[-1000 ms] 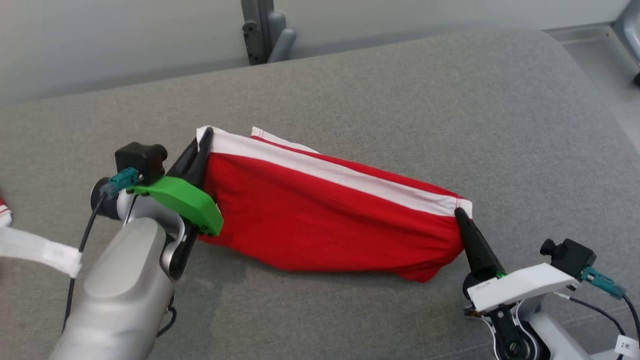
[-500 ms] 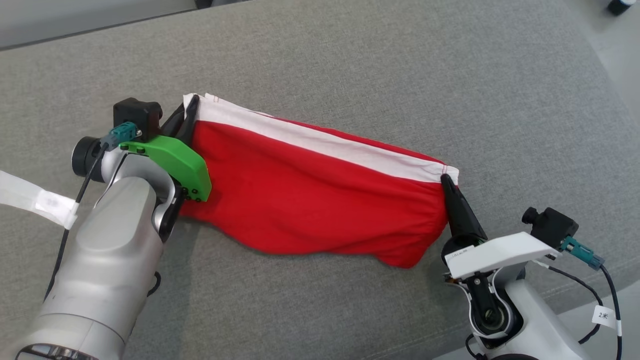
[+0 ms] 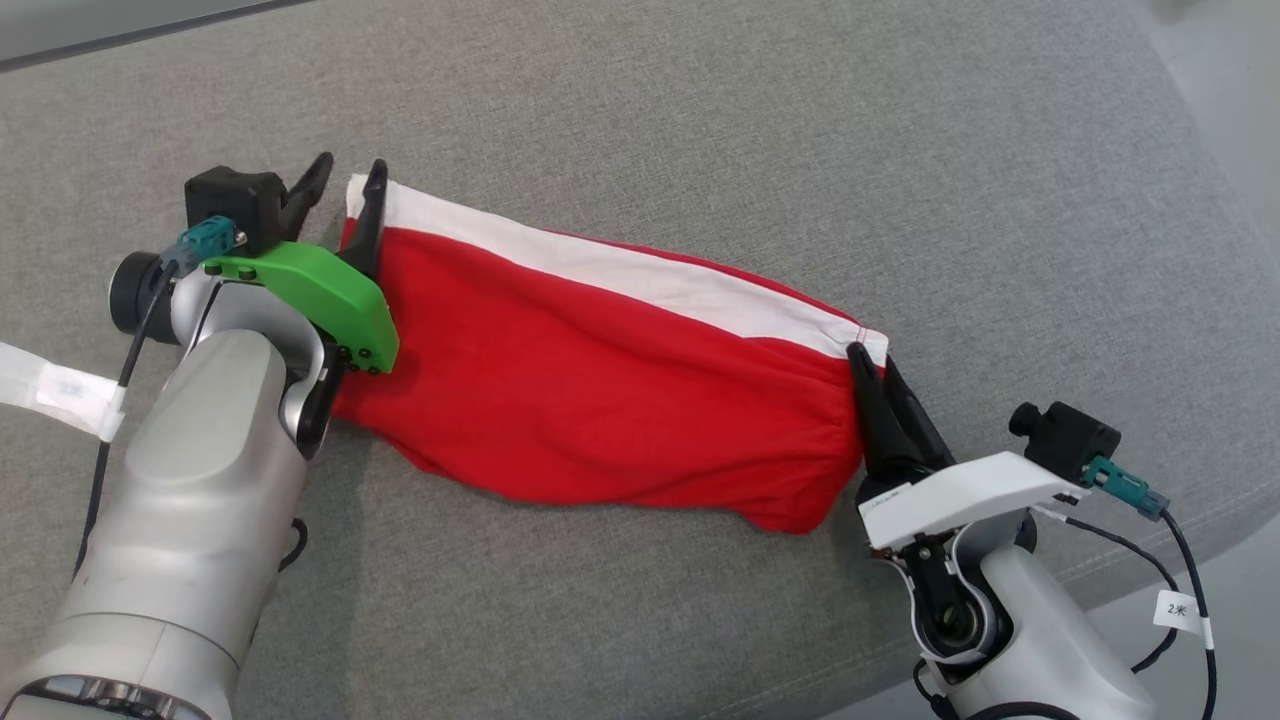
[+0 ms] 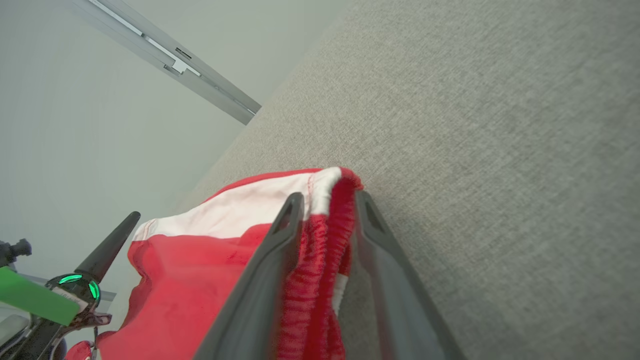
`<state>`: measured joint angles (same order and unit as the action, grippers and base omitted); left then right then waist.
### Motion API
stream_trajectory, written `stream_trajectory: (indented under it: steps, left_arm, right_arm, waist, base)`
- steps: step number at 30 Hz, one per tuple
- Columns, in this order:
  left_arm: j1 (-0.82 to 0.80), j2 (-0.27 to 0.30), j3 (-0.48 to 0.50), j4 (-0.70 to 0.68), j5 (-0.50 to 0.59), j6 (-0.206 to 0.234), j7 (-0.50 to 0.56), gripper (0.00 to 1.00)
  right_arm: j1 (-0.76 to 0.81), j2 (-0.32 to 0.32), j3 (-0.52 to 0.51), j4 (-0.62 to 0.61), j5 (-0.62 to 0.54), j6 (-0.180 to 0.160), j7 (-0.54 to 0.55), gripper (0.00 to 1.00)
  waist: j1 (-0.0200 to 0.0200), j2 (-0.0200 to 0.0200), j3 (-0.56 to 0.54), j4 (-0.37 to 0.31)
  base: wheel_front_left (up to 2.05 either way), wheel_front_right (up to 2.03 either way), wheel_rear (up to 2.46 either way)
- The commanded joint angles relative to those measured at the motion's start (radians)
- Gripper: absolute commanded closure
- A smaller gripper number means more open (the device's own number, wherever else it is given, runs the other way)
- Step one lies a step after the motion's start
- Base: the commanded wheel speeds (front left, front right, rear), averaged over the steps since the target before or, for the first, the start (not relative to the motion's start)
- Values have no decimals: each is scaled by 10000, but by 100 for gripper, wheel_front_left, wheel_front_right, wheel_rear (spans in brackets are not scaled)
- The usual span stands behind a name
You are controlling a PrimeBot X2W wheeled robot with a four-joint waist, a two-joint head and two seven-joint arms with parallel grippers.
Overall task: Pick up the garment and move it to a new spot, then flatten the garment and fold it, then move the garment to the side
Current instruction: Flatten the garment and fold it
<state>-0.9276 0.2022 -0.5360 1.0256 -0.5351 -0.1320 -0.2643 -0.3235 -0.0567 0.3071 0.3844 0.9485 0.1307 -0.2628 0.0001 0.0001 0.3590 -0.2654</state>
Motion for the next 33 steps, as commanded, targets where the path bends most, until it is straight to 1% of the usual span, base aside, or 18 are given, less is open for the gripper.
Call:
stream_trajectory:
  steps: [1,3,6,10,11,13,15,21,26,30,31,33]
  left_arm:
    - [38,-20,145,-96,102,25,1,0]
    - [249,-101,307,-202,119,25,1,0]
    - [564,-158,679,-491,32,25,1,0]
    - [1220,-295,938,-701,-27,25,2,0]
    - [1568,-356,835,-494,-42,25,2,0]
    - [1766,-345,695,-261,36,25,1,0]
    - [2009,-472,716,92,-229,25,2,0]
    - [2319,-581,623,958,-750,25,143,0]
    - [2500,-805,252,1112,-1131,25,526,0]
    - [2682,-867,42,1125,-1365,25,766,0]
    - [2732,-890,-44,1142,-1448,25,842,2]
    - [2789,-876,-125,1179,-1593,25,793,64]
  right_arm:
    - [-156,-7,-78,103,-215,1,-27,0]
    - [-65,-5,-340,224,-495,0,-27,0]
    - [209,12,-928,291,-1378,0,-25,0]
    - [561,-28,-2175,41,-3222,1,-25,0]
    - [771,26,-2598,-130,-4071,1,-27,0]
    - [983,18,-2902,-229,-4544,0,-25,0]
    - [1126,43,-2946,-278,-4584,1,-27,0]
    - [1353,44,-2763,-114,-4565,0,-27,0]
    - [1374,37,-2728,-92,-4611,0,-27,0]
    - [1416,41,-2693,-80,-4625,0,-27,0]
    - [1427,40,-2685,-85,-4629,0,-27,0]
    - [1471,40,-2662,-85,-4632,0,-27,0]
  waist:
    - [-1,-1,-60,24]
    - [-1,-1,-175,68]
    - [-1,-1,-457,183]
    - [-1,-1,-889,354]
    - [-1,-1,-1073,427]
    - [-1,-1,-1262,504]
    - [-1,-1,-1398,561]
    - [-1,-1,-1615,579]
    - [-1,-1,-1656,499]
    - [-1,-1,-1705,437]
    - [-1,-1,-1724,422]
    - [-1,-1,-1778,392]
  base:
    - [0,0,0]
    - [0,0,0]
    - [0,0,0]
    - [0,0,0]
    - [0,0,0]
    - [0,0,0]
    - [0,0,0]
    - [0,0,0]
    - [0,0,0]
    - [0,0,0]
    - [0,0,0]
    - [0,0,0]
